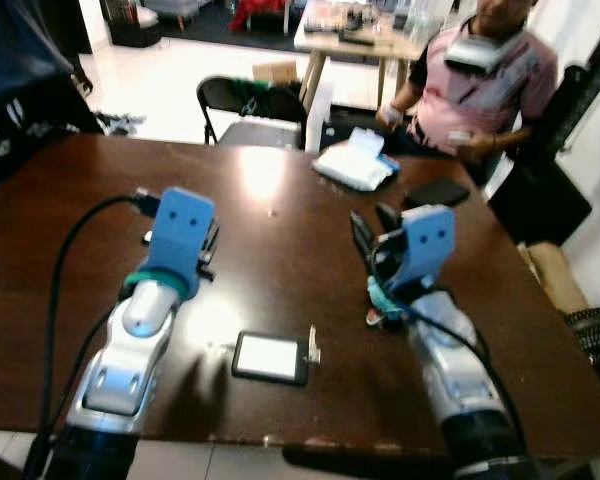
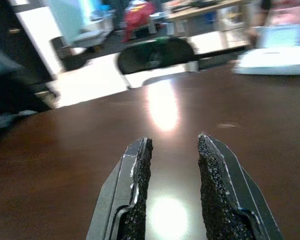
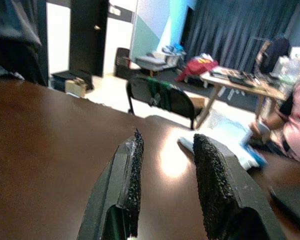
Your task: Hang keys on a hook
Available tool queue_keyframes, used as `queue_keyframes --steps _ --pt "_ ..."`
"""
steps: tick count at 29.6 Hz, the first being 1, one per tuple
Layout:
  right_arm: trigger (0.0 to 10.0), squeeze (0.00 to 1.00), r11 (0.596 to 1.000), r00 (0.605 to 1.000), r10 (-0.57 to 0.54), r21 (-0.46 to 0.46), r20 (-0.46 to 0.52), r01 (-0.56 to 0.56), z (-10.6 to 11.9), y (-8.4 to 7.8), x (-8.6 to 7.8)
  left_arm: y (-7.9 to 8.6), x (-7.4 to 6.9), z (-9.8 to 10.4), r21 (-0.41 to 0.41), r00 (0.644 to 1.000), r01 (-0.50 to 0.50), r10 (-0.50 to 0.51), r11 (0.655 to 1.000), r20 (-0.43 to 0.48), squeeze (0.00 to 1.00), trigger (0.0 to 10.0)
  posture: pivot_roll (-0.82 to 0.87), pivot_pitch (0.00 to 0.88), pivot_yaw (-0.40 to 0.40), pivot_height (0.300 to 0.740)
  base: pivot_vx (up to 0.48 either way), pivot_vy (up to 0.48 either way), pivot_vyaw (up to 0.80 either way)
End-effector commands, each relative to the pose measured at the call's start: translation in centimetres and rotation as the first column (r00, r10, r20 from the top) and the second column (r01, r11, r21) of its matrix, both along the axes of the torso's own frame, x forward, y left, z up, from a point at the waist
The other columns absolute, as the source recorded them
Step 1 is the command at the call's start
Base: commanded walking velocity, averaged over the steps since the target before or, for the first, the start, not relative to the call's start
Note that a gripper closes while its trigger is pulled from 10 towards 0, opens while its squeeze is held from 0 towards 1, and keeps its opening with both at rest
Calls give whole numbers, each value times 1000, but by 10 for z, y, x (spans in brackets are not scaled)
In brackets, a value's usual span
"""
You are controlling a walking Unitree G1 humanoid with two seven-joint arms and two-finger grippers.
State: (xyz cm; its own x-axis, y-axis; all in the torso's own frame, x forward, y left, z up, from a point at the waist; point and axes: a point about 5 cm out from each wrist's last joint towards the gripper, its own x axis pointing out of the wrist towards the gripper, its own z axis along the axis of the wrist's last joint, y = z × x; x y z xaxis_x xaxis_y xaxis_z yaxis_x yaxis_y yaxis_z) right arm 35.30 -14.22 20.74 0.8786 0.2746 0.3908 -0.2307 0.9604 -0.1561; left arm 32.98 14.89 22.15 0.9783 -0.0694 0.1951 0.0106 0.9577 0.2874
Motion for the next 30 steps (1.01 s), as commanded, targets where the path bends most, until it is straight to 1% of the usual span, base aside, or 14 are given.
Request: queue_keyframes --steps 1,6,8,9,11,13,14,15,22,24,25,26,27,30 --pt "10000 0 1000 1000 23 8 -14 -23 -6 7 -1 6 0 -7 3 999 -30 30 1000 -27 0 10000 80 28 31 740 244 0 0" --pt "10000 0 1000 1000 23 5 -13 -22 -5 7 -1 7 1 -12 43 996 34 -30 999 -81 0 10000 80 28 31 740 0 0 0" --pt "10000 0 1000 1000 21 2 -13 -21 -5 7 -1 7 -7 -16 149 975 204 -187 968 -124 0 10000 77 24 31 740 0 0 0" --pt "10000 0 1000 1000 21 2 -13 -21 -5 7 -1 7 -7 -16 149 975 204 -187 968 -124 0 10000 77 24 31 740 0 0 0" --pt "10000 0 1000 1000 17 -3 -15 -17 -6 4 -1 6 -21 -23 240 924 367 -324 899 -201 0 10000 78 27 28 740 0 0 0" --pt "10000 0 1000 1000 16 -17 -20 -17 -6 3 0 3 -34 -32 264 866 484 -414 834 -280 0 10000 80 28 28 740 0 0 0" --pt "10000 0 1000 1000 16 -17 -20 -17 -6 3 0 3 -34 -32 264 866 484 -414 834 -280 0 10000 80 28 28 740 0 0 0" --pt "10000 0 999 999 28 -44 -22 -29 -7 4 0 2 -40 -38 276 842 520 -431 809 -324 0 10000 79 30 27 740 0 0 0" --pt "10000 0 991 996 79 -102 -36 -82 -10 10 -1 5 -47 -47 307 823 540 -416 784 -387 0 10000 79 31 27 740 0 0 0" --pt "10000 0 972 984 162 -162 -69 -172 -16 24 -4 3 -59 -58 309 770 607 -445 732 -458 0 10000 86 37 26 740 0 0 0" --pt "10000 0 972 984 162 -162 -69 -172 -16 24 -4 3 -59 -58 309 770 607 -445 732 -458 0 10000 86 37 26 740 0 0 0" --pt "10000 0 964 979 188 -178 -81 -199 -16 29 -3 1 -74 -70 309 687 696 -474 648 -551 0 10000 89 37 27 740 0 0 0" --pt "10000 0 964 979 188 -178 -81 -199 -16 29 -3 1 -74 -70 309 687 696 -474 648 -551 0 10000 89 37 27 740 0 0 0" --pt "10000 0 969 983 167 -173 -78 -178 -14 25 -1 2 -83 -81 300 626 747 -478 593 -616 0 10000 83 34 32 740 0 0 0"
